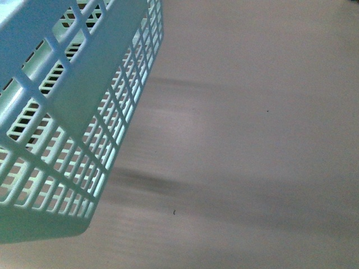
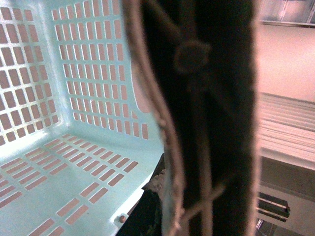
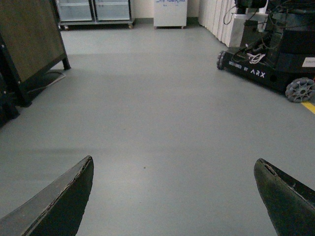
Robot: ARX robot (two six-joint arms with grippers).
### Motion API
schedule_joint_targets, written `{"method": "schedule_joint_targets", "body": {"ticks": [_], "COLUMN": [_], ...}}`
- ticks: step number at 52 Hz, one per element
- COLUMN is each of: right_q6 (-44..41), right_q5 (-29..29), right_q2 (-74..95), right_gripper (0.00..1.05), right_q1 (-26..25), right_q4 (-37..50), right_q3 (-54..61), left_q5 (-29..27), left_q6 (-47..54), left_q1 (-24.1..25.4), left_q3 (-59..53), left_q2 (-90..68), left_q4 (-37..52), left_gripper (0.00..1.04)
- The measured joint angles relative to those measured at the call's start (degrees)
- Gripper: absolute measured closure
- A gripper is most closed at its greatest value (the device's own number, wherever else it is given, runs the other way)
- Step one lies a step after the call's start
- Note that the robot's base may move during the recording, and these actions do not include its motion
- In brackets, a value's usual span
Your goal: Pick mango and avocado into basket
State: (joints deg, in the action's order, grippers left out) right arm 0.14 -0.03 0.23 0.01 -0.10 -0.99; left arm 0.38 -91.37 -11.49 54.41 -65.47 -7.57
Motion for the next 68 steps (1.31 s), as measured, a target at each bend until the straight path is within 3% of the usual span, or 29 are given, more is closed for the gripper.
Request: {"method": "schedule_joint_targets", "body": {"ticks": [68], "right_q6": [0.0], "right_q5": [0.0], "right_q2": [0.0], "right_gripper": [0.09], "right_q1": [0.0], "right_q4": [0.0], "right_q3": [0.0], "left_q5": [0.0], "left_q6": [0.0], "left_q1": [0.0], "left_q3": [0.0], "left_q2": [-0.2], "left_q4": [0.0], "left_gripper": [1.00]}}
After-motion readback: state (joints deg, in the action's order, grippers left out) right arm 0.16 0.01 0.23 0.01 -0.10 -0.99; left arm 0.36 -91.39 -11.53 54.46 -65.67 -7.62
